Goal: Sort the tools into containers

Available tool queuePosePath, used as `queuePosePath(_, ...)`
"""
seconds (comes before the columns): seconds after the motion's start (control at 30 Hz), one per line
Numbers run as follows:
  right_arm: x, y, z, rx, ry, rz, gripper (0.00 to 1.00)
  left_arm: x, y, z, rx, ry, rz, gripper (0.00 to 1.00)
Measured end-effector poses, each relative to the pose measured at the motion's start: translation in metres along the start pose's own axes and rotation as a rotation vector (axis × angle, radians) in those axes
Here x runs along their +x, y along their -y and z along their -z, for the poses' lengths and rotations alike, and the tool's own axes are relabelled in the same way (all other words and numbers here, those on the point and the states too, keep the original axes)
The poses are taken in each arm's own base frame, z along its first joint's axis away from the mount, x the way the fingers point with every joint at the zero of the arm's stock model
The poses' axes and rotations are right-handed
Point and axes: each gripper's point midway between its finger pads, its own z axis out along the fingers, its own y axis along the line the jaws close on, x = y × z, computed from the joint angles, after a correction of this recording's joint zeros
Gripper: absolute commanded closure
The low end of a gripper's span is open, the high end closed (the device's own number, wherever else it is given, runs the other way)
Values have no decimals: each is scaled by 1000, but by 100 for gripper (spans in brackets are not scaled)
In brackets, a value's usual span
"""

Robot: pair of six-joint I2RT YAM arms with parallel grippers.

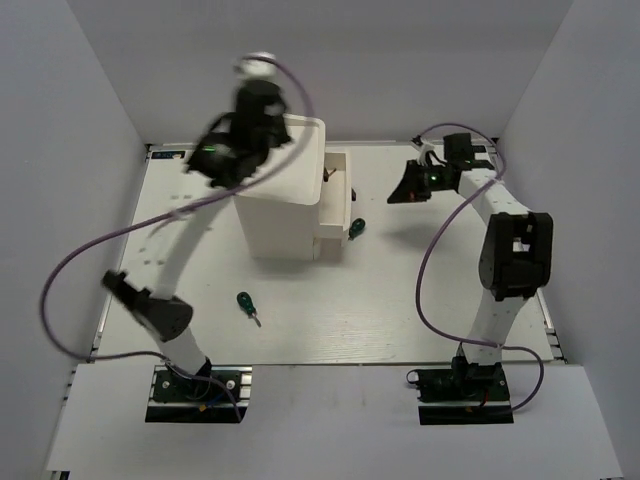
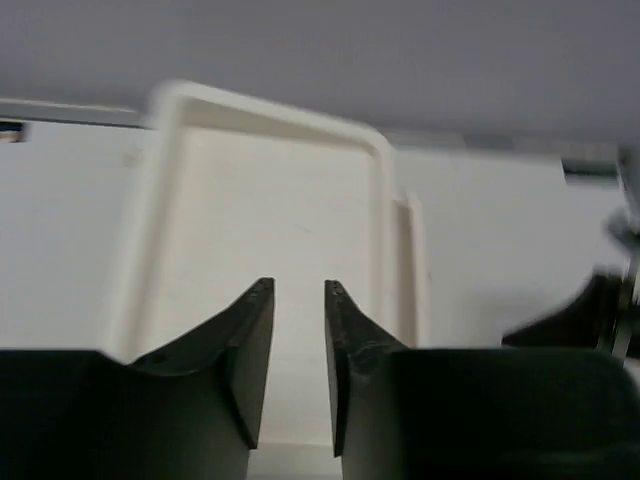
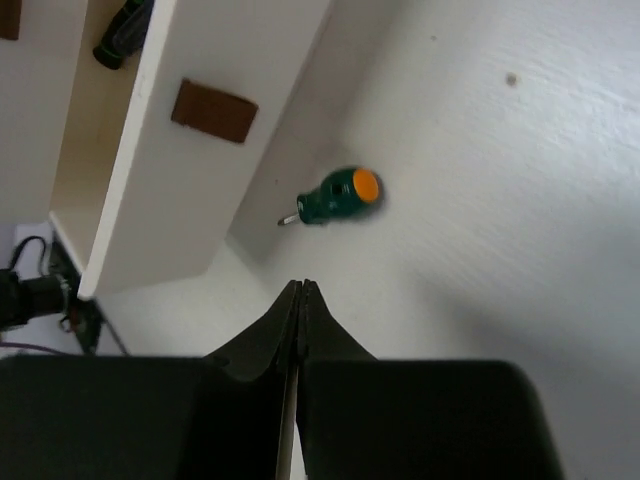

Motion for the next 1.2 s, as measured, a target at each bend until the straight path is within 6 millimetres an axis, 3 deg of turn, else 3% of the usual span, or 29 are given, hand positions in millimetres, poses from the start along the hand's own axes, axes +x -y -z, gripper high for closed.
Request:
queuePosePath(0.07,-6,-12,-22,17,-23,61,100,-45,-78,23,-126,98,109,55)
queuePosePath(0.13,-11,-25,-38,39,-38,116,100,-71,-161,45,-292,182,211,55)
queuePosePath(0.2,-16,-36,-51,67,-40,167,100,-67,-213,62,-406,194,264,55)
queuePosePath(0.3,-26,-35,-61,123,-28,203,100,-25,-243,53,-443,103,304,55)
queuePosePath(0.37,-33,-27,-65,154,-20,208,100,12,-250,31,-429,-4,327,55)
queuePosePath(0.53,-31,-10,-84,182,-44,199,100,129,-256,-33,-344,-336,405,54)
queuePosePath(0.63,-20,-14,-98,155,-77,197,100,166,-245,-50,-265,-452,439,52)
queuePosePath(0.7,-14,-23,-106,119,-97,202,100,171,-234,-57,-195,-479,451,52)
queuePosePath(0.93,-10,-57,-129,23,-120,248,100,153,-198,-64,44,-452,454,52)
queuePosePath(1.2,-13,-78,-144,-20,-121,285,100,149,-186,-63,141,-449,442,53)
